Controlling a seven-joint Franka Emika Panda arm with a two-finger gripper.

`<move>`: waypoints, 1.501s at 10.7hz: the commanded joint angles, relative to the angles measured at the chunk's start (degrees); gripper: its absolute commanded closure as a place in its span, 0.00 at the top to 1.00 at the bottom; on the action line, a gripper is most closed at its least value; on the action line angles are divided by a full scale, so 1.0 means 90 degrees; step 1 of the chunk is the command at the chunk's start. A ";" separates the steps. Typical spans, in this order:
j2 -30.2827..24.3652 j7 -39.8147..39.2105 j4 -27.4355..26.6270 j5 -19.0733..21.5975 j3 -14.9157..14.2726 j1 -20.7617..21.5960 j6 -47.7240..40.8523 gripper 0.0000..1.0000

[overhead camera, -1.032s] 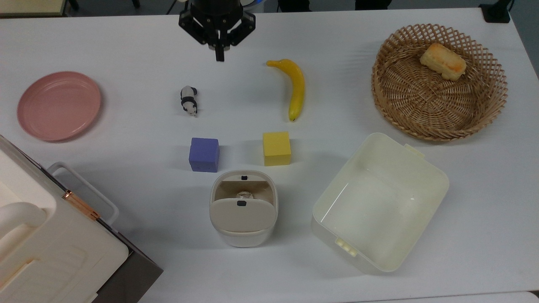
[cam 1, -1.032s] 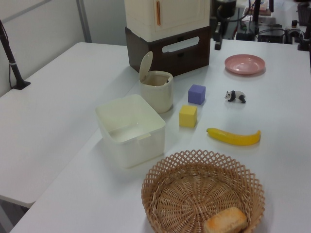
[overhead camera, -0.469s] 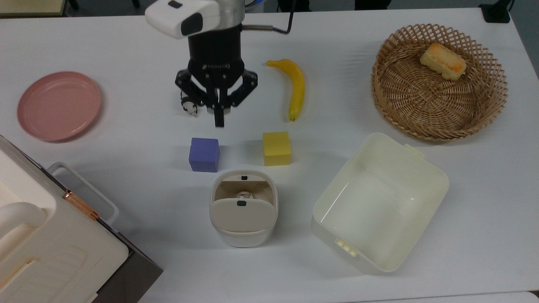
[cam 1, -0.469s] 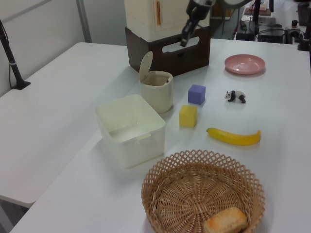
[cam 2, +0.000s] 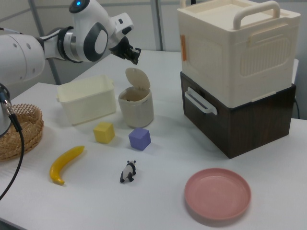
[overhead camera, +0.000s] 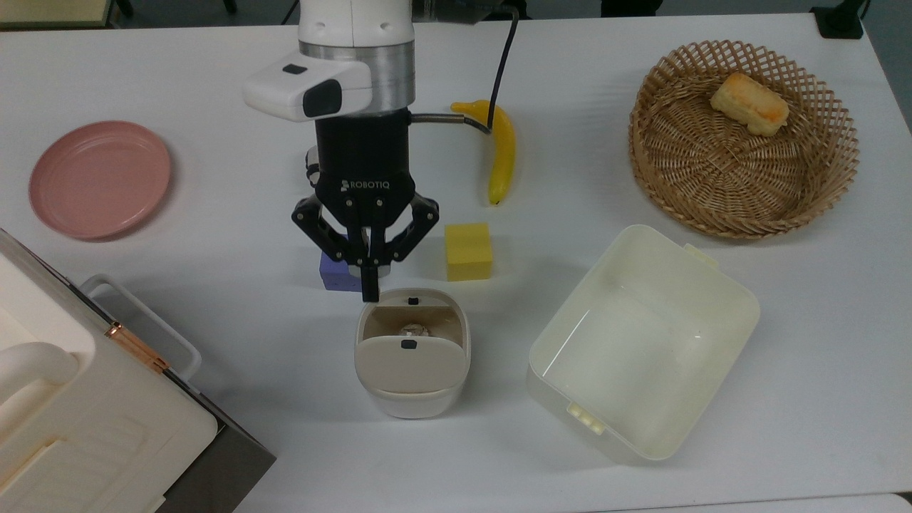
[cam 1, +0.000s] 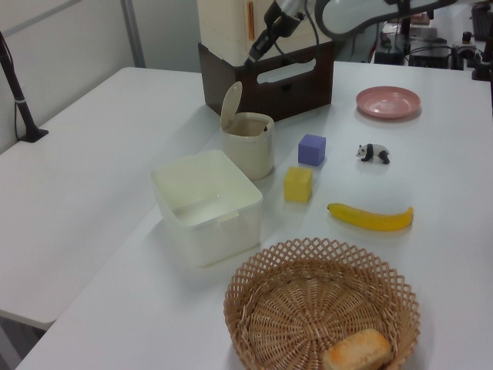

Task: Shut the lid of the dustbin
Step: 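Lower the gripper against the raised lid, pushing it down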

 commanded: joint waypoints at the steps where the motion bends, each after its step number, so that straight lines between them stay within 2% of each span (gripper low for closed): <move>1: 0.0304 -0.0129 0.0171 0.0005 -0.0013 0.0044 0.1161 0.00; 5: 0.0655 -0.0363 0.0142 -0.0015 -0.0013 0.0044 0.2198 0.00; 9: 0.0832 -0.0363 0.0084 -0.0054 -0.0003 0.0053 0.2278 0.00; 12: 0.0783 -0.0334 0.0074 -0.0035 -0.0003 0.0180 0.2123 0.00; 14: 0.0647 -0.0334 0.0093 -0.0044 -0.0003 0.0190 0.1325 0.00; 16: 0.0607 -0.0295 0.0084 -0.0035 -0.0003 0.0277 0.0971 0.00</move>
